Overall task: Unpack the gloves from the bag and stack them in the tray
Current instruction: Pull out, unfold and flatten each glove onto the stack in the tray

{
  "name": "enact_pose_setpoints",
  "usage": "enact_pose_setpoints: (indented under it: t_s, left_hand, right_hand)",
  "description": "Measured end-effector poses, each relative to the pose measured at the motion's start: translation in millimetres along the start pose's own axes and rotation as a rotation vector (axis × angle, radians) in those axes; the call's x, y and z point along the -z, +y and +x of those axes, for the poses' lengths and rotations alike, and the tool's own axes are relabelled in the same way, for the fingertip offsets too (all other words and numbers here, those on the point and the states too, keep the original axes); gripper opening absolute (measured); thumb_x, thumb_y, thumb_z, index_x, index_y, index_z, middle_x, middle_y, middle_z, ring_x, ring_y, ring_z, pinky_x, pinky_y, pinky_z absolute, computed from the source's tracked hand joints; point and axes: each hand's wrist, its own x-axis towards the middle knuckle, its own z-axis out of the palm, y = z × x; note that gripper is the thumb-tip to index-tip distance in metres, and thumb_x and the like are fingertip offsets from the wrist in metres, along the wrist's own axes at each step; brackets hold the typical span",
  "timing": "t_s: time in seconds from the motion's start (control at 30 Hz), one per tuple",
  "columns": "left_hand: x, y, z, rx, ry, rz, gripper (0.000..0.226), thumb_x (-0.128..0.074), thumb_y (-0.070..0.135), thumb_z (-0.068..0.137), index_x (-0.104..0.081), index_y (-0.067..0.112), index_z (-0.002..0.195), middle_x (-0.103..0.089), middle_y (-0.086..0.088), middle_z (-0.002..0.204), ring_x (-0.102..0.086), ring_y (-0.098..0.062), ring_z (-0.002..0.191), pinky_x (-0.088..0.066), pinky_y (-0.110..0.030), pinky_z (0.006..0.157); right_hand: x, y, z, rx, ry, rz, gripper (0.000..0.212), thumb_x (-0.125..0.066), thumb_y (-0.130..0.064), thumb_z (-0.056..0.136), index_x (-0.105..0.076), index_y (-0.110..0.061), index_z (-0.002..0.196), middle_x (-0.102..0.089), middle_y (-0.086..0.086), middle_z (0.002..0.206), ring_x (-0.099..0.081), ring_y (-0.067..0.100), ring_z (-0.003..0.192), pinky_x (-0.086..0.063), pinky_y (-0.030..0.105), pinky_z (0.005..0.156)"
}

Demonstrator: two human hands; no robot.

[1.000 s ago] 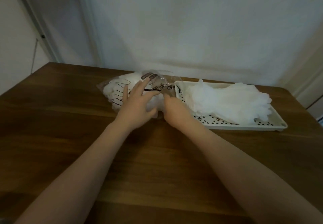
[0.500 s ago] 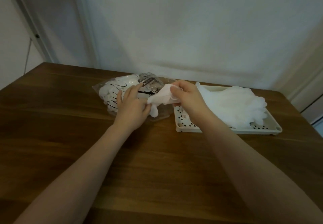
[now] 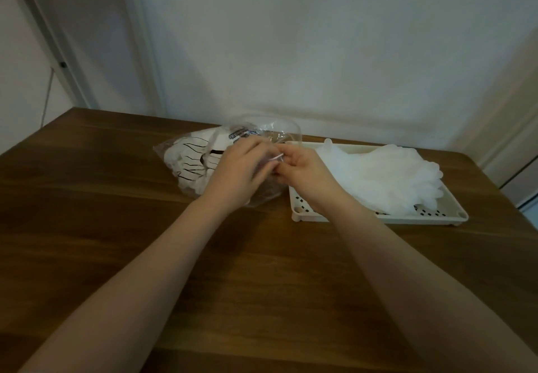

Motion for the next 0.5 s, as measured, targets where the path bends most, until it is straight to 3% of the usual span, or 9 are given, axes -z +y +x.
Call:
enact_pose_setpoints:
  t_s: [0.07, 0.13, 0.2, 0.27, 0.33, 0.4, 0.5]
  left_hand:
    - [0.5, -3.3, 1.7, -0.004, 0.017, 0.095, 0.027, -0.045, 0.023, 0.088, -0.064, 0.008, 0.099, -0.062, -0.007, 0.098, -0.056, -0.025, 0.093, -0.037, -0.029, 0.08]
    - [1.4, -6.1, 2.7, 0.087, 0.032, 0.171, 0.022, -0.047, 0.014, 0.093, -0.062, 0.006, 0.107, -0.061, -0.008, 0.103, -0.055, -0.025, 0.095, -0.034, -0.027, 0.079]
    - [2.8, -6.1, 3.2, 0.208, 0.036, 0.235, 0.028, -0.05, 0.005, 0.092, -0.056, 0.009, 0.119, -0.058, -0.009, 0.115, -0.053, -0.025, 0.102, -0.033, -0.027, 0.08]
    - [4.1, -10.5, 1.7, 0.194, -0.011, 0.349, 0.047, -0.061, -0.004, 0.078, -0.055, 0.011, 0.122, -0.056, -0.013, 0.113, -0.053, -0.031, 0.1, -0.037, -0.035, 0.08]
    - [1.6, -17.4, -1.1, 0.113, -0.107, 0.508, 0.058, -0.075, -0.004, 0.06, -0.059, 0.012, 0.113, -0.055, -0.013, 0.107, -0.052, -0.032, 0.099, -0.04, -0.04, 0.082]
    - [-3.5, -19.9, -4.2, 0.093, -0.201, 0.635, 0.051, -0.077, 0.004, 0.061, -0.062, 0.013, 0.109, -0.052, -0.011, 0.112, -0.047, -0.031, 0.107, -0.038, -0.041, 0.091]
    - [-6.5, -15.8, -7.9, 0.121, -0.293, 0.691, 0.034, -0.068, 0.015, 0.075, -0.064, 0.011, 0.109, -0.05, -0.011, 0.118, -0.043, -0.031, 0.114, -0.033, -0.041, 0.098]
  right_hand:
    - [-1.5, -3.1, -1.9, -0.01, 0.05, -0.222, 0.036, -0.043, -0.003, 0.097, -0.048, -0.007, 0.133, -0.063, 0.012, 0.117, -0.066, 0.02, 0.099, -0.055, 0.031, 0.085]
    - [2.2, -4.8, -2.2, 0.012, 0.15, -0.559, 0.035, -0.041, -0.003, 0.097, -0.049, -0.005, 0.13, -0.061, 0.014, 0.115, -0.064, 0.025, 0.096, -0.054, 0.035, 0.085]
    - [11.5, -5.0, 0.2, 0.034, 0.292, -0.687, 0.031, -0.039, -0.007, 0.097, -0.052, -0.007, 0.125, -0.061, 0.006, 0.105, -0.062, 0.018, 0.086, -0.052, 0.026, 0.072]
    - [20.1, -7.1, 1.7, 0.041, 0.379, -0.582, 0.02, -0.04, -0.012, 0.097, -0.057, -0.013, 0.108, -0.058, -0.006, 0.088, -0.056, 0.008, 0.075, -0.044, 0.021, 0.062]
    - [24.5, -8.0, 4.5, 0.024, 0.378, -0.348, 0.013, -0.045, -0.015, 0.096, -0.056, -0.015, 0.089, -0.059, 0.0, 0.086, -0.057, 0.014, 0.082, -0.051, 0.033, 0.073]
    - [23.1, -9.7, 5.2, -0.034, 0.353, -0.019, 0.016, -0.046, -0.015, 0.096, -0.057, -0.013, 0.084, -0.061, 0.007, 0.092, -0.058, 0.021, 0.093, -0.052, 0.04, 0.087]
    - [22.5, -12.4, 4.6, -0.08, 0.303, 0.371, 0.019, -0.042, -0.014, 0.1, -0.058, -0.01, 0.09, -0.061, 0.007, 0.098, -0.06, 0.021, 0.098, -0.052, 0.036, 0.087]
